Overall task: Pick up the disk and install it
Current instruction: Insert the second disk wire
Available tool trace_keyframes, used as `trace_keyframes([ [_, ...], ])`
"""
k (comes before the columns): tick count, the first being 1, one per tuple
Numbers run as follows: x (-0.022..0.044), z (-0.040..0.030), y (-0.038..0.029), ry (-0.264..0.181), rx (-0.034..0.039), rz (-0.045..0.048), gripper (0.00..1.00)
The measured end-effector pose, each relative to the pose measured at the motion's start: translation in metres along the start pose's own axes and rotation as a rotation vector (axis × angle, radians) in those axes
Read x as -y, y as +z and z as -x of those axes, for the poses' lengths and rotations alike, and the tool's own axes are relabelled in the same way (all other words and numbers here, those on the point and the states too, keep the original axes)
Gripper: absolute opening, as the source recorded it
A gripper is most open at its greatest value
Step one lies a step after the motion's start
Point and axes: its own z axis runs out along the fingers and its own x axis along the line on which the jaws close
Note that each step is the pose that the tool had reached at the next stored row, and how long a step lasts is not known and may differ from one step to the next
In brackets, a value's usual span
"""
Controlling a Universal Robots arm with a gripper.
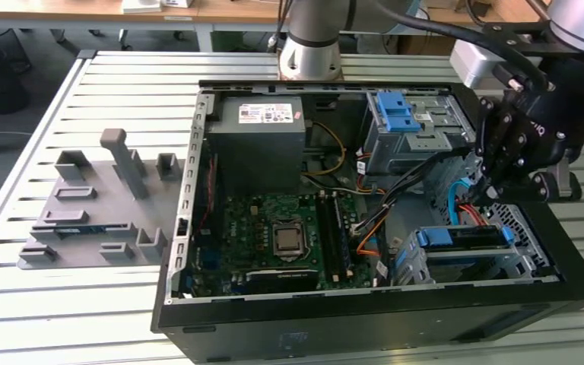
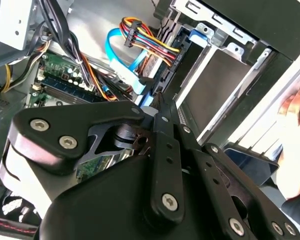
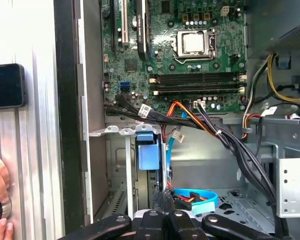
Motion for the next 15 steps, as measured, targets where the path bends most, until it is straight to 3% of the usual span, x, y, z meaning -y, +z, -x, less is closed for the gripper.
trace_keyframes([
  [6, -0.0003, 0.0077, -0.0091, 0.000, 0.0000, -0.0022, 0.11],
  [12, -0.0010, 0.0178, -0.0078, 0.000, -0.0019, -0.0025, 0.11],
  [15, -0.0012, 0.0189, -0.0035, 0.000, -0.0090, -0.0029, 0.11],
])
